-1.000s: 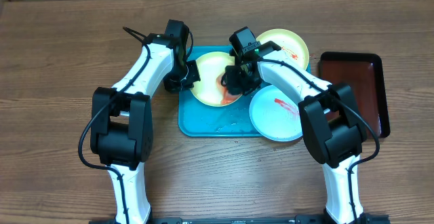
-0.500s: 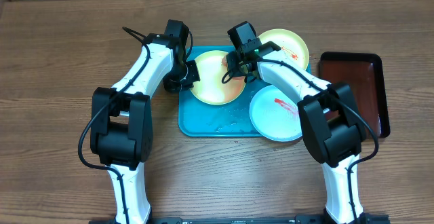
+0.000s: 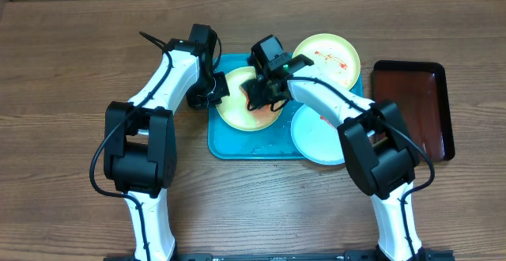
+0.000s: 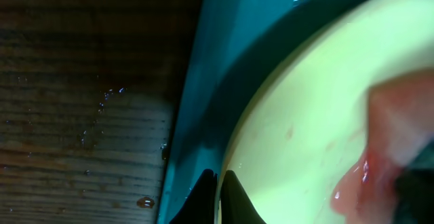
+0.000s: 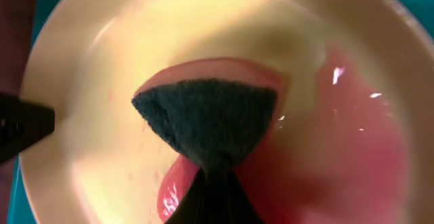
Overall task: Clean dirty plates on tray and stack at the side
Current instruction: 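Scrub the yellow plate with the sponge while left gripper holds it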
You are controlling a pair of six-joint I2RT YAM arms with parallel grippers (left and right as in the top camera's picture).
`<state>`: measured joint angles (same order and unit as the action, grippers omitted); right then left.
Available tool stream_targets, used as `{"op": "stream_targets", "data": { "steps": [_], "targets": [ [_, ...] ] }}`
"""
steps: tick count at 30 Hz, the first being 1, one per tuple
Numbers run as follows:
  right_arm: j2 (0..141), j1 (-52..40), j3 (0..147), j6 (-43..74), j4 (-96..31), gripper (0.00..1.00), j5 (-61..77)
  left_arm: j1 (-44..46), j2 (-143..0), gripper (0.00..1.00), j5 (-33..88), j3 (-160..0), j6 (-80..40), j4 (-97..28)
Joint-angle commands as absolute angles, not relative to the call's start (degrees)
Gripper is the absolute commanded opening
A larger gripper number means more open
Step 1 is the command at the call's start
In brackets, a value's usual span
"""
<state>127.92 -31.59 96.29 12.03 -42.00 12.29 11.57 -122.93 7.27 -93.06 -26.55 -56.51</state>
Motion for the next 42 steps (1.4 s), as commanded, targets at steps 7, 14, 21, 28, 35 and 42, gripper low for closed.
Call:
{"op": "stream_targets", "data": {
  "steps": [7,14,21,28,35,42],
  "targets": [
    [128.46,-29.61,97.56,11.90,-50.72,0.04,10.70,11.64,-123.63,0.04,7.11,-93.86,-25.61,-56.16],
    [128.46,-28.14,101.95,11.92,-49.30,0.04,2.42,11.64,-123.63,0.04,7.11,-93.86,-25.28,-56.16],
    [128.51,-29.74,102.24,11.88,-42.41,0.04,10.11,11.64,-123.63,0.04,7.11,-93.86,-25.28,-56.12],
    [128.51,-34.63,102.24,11.92,-46.06,0.04,16.08,11.64,-123.63,0.04,7.11,-93.86,-25.28,-56.07],
    [128.51,-33.87,102.24,15.77,-57.36,0.04,14.06,11.64,-123.63,0.04,7.11,-93.86,-25.28,-56.07],
    [128.51,-28.25,102.24,22.81,-57.89,0.04,5.39,11.64,-123.63,0.04,7.11,-93.86,-25.28,-56.07]
  ]
}}
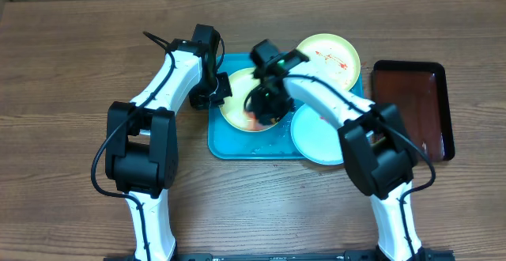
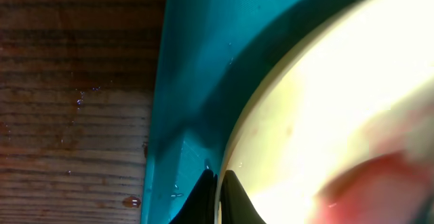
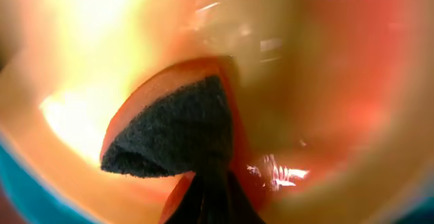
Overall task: Clean dirty plates on tray and stack at the side
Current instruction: 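Scrub the yellow plate with the sponge while left gripper holds it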
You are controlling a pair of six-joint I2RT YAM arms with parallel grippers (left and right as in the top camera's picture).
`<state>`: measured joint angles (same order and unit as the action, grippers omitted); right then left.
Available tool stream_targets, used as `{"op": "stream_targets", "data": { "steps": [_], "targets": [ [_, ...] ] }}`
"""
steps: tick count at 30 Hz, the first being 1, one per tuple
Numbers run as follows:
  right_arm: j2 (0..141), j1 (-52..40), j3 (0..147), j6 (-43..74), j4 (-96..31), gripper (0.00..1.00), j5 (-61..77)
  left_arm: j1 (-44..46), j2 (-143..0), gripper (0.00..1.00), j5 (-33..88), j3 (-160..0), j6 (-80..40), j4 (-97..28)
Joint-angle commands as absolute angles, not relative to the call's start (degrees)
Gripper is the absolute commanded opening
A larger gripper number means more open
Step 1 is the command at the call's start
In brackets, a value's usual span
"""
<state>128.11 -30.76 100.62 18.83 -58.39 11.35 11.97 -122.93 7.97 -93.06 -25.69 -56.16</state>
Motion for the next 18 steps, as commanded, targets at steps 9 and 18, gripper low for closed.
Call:
{"op": "stream_targets", "data": {
  "steps": [9,18],
  "targets": [
    [128.51,-27.09,102.24,18.09,-42.09,0.04,6.22,11.64,-123.63,0.04,7.11,-93.86,-25.28,-56.07],
    [128.51,-31.51,102.24,17.56,-43.09,0.04,8.25,11.64,-123.63,0.04,7.11,-93.86,-25.28,-56.05]
  ]
}}
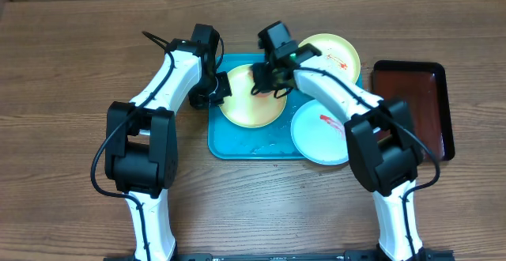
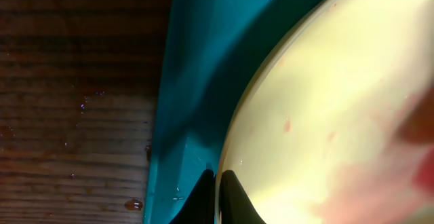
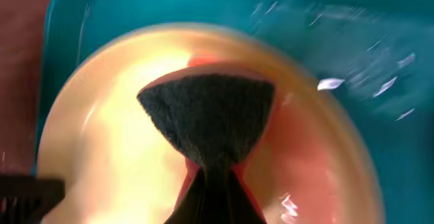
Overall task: Clean dirty plates on tray and stack at the side
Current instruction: 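Scrub the yellow plate with the sponge while left gripper holds it, then lift the sponge away with right gripper toward the brown tray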
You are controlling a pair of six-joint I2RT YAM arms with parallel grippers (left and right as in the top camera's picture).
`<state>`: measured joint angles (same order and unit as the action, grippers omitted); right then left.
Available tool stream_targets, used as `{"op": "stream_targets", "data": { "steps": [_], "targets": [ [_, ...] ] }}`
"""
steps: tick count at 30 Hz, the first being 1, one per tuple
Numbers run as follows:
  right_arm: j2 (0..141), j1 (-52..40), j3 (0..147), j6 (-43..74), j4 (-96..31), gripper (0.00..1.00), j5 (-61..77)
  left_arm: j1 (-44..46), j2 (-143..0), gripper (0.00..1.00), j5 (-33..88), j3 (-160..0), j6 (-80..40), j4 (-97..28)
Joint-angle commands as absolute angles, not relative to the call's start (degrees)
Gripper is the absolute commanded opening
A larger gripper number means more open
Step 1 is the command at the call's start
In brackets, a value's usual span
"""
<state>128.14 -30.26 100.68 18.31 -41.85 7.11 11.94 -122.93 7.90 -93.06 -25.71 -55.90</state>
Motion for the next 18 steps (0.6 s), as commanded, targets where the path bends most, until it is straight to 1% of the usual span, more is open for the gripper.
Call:
{"op": "stream_targets", "data": {
  "steps": [1,6,12,15,18],
  "targets": [
    [128.51,-31.86,102.24,17.56,-44.36,0.04,8.23,11.64,-123.63,0.04,7.11,-93.86,-25.28,-56.07],
    [128.51,-31.68,102.24,17.50,-46.30,0.04,6.07,11.64,-123.63,0.04,7.11,-93.86,-25.26,-55.81],
    [128.51,-27.90,102.24,17.58,-45.23,0.04,1.02,11.64,-123.63,0.04,7.05,-93.86,-25.26,-55.42],
    [128.49,-25.69,102.37,17.56,-48.14,0.04,6.09,11.68,-123.63,0.04,4.47,-93.86,-25.26,-54.83],
    [128.25,-24.38,104.20,13.89,-53.15,0.04,19.22,11.68,-123.63,0.04,2.02,-93.86,-25.26,-54.24]
  ]
}}
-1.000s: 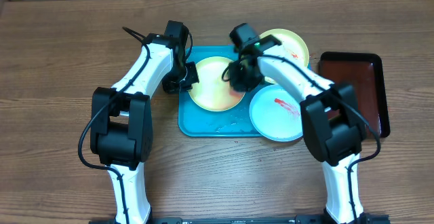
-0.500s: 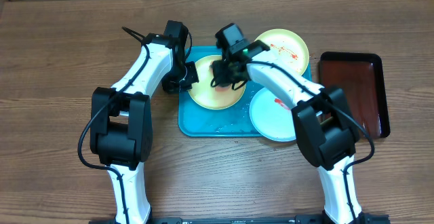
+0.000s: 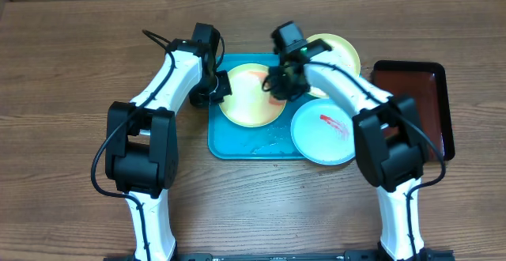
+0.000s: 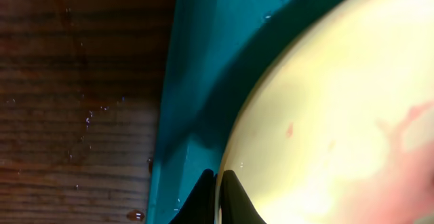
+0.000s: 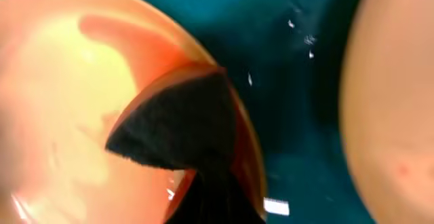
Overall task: Clean dirty plates on tray and stack at the side
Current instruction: 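Lift the sponge away with right gripper toward the brown tray, then lift the yellow plate with left gripper and set it left of tray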
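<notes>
A yellow plate (image 3: 249,96) smeared with red lies on the blue tray (image 3: 225,142). My left gripper (image 3: 224,87) is shut on its left rim (image 4: 234,139). My right gripper (image 3: 281,83) is shut on a dark sponge (image 5: 178,125), which presses on the plate's right edge (image 5: 61,108). A second yellow plate (image 3: 341,54) with red specks lies at the tray's far right corner. A pale blue plate (image 3: 316,138) with a red streak lies at the tray's near right.
A dark red tray (image 3: 419,107) sits on the wooden table (image 3: 63,79) to the right of the plates. Water drops lie on the wood (image 4: 88,119) beside the blue tray's left edge and on the tray (image 5: 305,41).
My right gripper with the sponge has moved from the far middle of the yellow plate to its right edge. The left gripper still holds the left rim.
The left gripper has held the yellow plate's left rim throughout. The right gripper pressed the sponge on the plate's middle, then on its near part, then its far part, now its right edge. The red smear has spread thin.
</notes>
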You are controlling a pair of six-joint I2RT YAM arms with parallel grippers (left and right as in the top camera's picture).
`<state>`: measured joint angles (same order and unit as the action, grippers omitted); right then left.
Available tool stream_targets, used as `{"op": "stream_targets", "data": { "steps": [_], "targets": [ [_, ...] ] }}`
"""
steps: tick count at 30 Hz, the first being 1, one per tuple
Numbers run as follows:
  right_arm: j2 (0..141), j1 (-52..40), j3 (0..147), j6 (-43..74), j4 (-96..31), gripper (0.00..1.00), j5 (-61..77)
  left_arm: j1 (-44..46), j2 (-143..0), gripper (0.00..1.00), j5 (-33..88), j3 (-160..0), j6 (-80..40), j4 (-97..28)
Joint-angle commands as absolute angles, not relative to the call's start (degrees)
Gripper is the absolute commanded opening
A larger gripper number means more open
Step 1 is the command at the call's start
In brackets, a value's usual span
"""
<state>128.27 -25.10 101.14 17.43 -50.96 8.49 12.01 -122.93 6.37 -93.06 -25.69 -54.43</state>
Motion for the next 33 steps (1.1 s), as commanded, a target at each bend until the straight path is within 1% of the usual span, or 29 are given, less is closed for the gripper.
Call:
{"op": "stream_targets", "data": {
  "steps": [1,3,9,14,19,22,26,30,33],
  "targets": [
    [127.92,-24.34,105.16,13.02,-54.54,0.04,22.02,11.68,-123.63,0.04,1.93,-93.86,-25.26,-54.02],
    [126.54,-24.32,107.53,12.99,-57.14,0.04,24.34,11.64,-123.63,0.04,1.96,-93.86,-25.26,-53.45],
    [120.51,-22.41,116.90,13.04,-64.55,0.04,24.05,11.64,-123.61,0.04,1.98,-94.39,-21.58,-52.86],
    [115.55,-16.71,123.46,13.04,-69.89,0.04,24.05,11.64,-123.52,0.04,1.98,-95.24,-19.14,-53.12],
    [110.04,-8.10,124.18,13.04,-73.49,0.04,23.62,11.64,-121.86,0.04,1.04,-98.00,-16.25,-53.84],
    [107.68,-2.94,124.18,13.02,-76.12,0.04,20.93,11.73,-119.17,0.04,-3.51,-99.98,-15.59,-54.37],
    [106.43,2.94,124.18,12.97,-79.29,0.04,20.60,13.13,-113.40,0.04,-13.34,-100.47,-15.07,-54.26],
    [106.45,5.96,124.16,11.68,-81.43,0.04,20.38,16.45,-108.57,0.04,-23.24,-100.47,-14.50,-54.17],
    [106.45,6.50,124.16,11.70,-82.02,0.04,18.63,20.12,-106.59,0.04,-30.20,-100.47,-14.22,-53.91]
  ]
}}
